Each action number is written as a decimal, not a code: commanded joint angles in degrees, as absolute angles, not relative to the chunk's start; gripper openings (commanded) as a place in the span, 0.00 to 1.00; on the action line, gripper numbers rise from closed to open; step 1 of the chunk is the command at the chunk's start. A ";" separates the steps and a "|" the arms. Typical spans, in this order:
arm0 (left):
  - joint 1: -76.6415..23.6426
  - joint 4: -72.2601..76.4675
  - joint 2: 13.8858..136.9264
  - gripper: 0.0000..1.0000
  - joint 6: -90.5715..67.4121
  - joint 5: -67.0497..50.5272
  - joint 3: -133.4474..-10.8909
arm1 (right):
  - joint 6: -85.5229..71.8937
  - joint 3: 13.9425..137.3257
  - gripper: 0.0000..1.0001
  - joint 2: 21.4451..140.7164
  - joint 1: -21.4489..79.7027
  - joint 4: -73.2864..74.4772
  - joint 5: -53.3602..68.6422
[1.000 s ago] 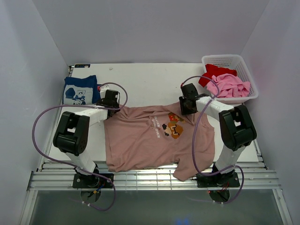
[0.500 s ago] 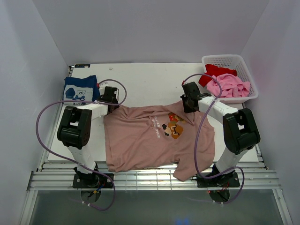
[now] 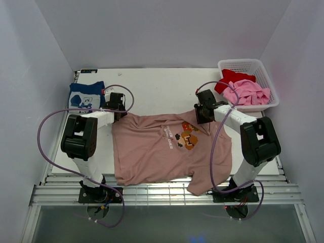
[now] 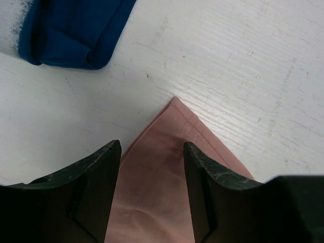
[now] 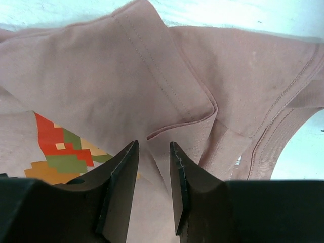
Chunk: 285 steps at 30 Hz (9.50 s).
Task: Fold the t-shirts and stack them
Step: Flatten the tshirt out, then fold the tshirt
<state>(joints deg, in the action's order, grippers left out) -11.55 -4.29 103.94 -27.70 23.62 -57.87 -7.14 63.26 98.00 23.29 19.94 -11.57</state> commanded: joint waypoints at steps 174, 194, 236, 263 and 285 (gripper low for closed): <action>-8.96 -32.67 62.06 0.04 -18.28 -7.64 -96.49 | -6.94 100.54 0.08 62.78 1.32 13.35 11.69; -9.05 -46.84 58.00 0.06 -27.07 -12.22 -118.38 | -8.61 123.13 0.08 58.97 1.41 25.93 9.49; -4.31 -16.44 120.15 0.00 -19.95 14.59 -91.40 | -4.40 108.37 0.08 126.65 8.88 11.78 7.30; -4.39 -7.65 93.70 0.00 -26.01 11.95 -62.67 | -0.26 78.76 0.08 101.35 8.96 13.80 -8.70; -9.40 -11.60 79.28 0.00 -30.67 13.09 -47.03 | 1.76 67.41 0.08 86.93 8.96 20.21 -18.10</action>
